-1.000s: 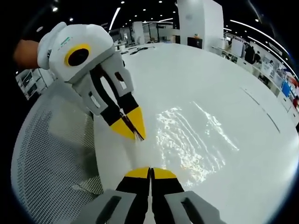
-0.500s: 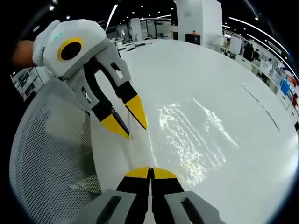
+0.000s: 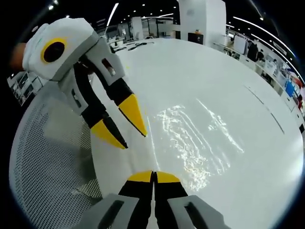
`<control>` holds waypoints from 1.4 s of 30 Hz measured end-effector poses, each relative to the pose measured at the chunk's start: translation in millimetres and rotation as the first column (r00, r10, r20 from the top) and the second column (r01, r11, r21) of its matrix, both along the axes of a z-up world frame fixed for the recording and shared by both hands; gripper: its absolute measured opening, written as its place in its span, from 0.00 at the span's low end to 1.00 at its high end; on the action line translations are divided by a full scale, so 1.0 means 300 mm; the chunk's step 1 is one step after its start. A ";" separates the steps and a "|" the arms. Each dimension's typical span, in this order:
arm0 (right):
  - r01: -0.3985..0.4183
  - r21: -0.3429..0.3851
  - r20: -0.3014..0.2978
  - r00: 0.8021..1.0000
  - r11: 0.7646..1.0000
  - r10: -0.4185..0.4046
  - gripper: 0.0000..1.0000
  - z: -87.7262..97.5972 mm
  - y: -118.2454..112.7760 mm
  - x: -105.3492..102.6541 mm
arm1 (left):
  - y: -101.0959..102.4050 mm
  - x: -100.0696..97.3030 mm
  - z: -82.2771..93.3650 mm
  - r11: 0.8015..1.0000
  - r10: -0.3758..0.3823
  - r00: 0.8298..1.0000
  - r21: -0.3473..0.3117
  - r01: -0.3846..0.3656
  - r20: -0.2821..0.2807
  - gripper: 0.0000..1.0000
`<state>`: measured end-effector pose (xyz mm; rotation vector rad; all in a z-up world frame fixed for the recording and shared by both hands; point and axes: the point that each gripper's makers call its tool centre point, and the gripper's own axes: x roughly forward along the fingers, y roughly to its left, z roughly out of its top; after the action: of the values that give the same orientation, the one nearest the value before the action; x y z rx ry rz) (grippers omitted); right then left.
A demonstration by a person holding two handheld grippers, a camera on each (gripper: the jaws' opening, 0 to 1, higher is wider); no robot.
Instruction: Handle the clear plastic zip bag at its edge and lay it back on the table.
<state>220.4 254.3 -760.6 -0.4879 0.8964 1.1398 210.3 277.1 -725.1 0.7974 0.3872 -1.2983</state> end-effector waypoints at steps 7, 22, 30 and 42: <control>-0.026 0.011 0.014 1.000 1.000 0.026 0.00 0.016 0.006 0.000 | -0.001 -0.018 -0.040 0.999 -0.022 1.000 0.043 0.022 -0.003 0.10; -0.054 0.052 0.089 0.995 0.997 0.049 0.00 0.111 0.028 0.027 | -0.006 0.018 -0.049 0.994 -0.012 0.998 0.106 0.005 0.063 0.01; -0.055 0.079 0.197 0.980 0.995 0.039 0.00 0.146 0.038 0.063 | 0.003 0.037 -0.035 0.995 0.038 0.998 0.088 -0.042 0.049 0.00; -0.062 0.137 0.383 0.924 0.989 0.005 0.00 0.233 0.055 0.111 | 0.003 0.055 -0.015 0.994 0.094 0.995 0.052 -0.094 0.019 0.00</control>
<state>253.7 270.8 -690.7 -0.5814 0.4626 1.0838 226.9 278.1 -729.6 0.8248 0.4421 -1.1968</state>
